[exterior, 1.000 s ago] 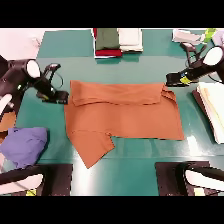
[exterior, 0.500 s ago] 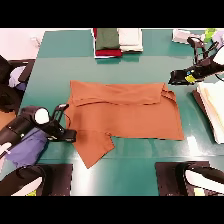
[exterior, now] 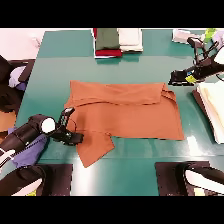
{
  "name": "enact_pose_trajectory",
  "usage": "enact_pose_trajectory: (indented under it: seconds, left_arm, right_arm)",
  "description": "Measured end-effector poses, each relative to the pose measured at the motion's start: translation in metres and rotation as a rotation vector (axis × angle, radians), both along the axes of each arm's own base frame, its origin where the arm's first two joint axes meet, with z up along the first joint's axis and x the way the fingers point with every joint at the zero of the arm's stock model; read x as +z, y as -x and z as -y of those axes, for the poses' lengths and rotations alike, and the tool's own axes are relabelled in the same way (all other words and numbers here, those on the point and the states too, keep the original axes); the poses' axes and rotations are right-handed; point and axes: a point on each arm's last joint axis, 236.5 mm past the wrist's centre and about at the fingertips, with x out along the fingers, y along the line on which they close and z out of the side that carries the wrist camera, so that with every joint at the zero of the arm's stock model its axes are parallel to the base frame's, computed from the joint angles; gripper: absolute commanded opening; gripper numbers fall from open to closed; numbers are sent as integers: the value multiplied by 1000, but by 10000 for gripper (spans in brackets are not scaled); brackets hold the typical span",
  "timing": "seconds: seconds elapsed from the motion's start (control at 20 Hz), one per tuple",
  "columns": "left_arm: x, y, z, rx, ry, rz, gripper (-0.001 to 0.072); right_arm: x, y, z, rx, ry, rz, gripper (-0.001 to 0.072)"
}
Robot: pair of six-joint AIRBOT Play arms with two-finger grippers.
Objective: Fold the shirts.
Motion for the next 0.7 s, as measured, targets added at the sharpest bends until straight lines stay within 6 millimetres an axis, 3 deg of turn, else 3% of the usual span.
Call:
enact_pose_trajectory:
  seconds: [0.2, 0.25, 0.3, 0.35, 0.5, 0.7]
  left_arm:
    - [25, -20, 8, -17, 24, 84, 22]
    - [33, -25, 10, -24, 32, 106, 22]
    - [40, -29, 11, -28, 39, 129, 22]
    - [46, -32, 13, -30, 47, 148, 22]
    - [56, -37, 14, -38, 56, 176, 22]
    - [61, -40, 16, -39, 64, 195, 22]
  right_arm:
    - [-4, 26, 20, -36, 10, -62, 382]
    - [-11, 39, 31, -60, 17, -93, 416]
    - [-20, 52, 45, -92, 30, -123, 570]
    - [-33, 71, 59, -124, 41, -169, 600]
    - [-79, 128, 95, -241, 34, -309, 593]
    - [-136, 190, 102, -359, -54, -483, 555]
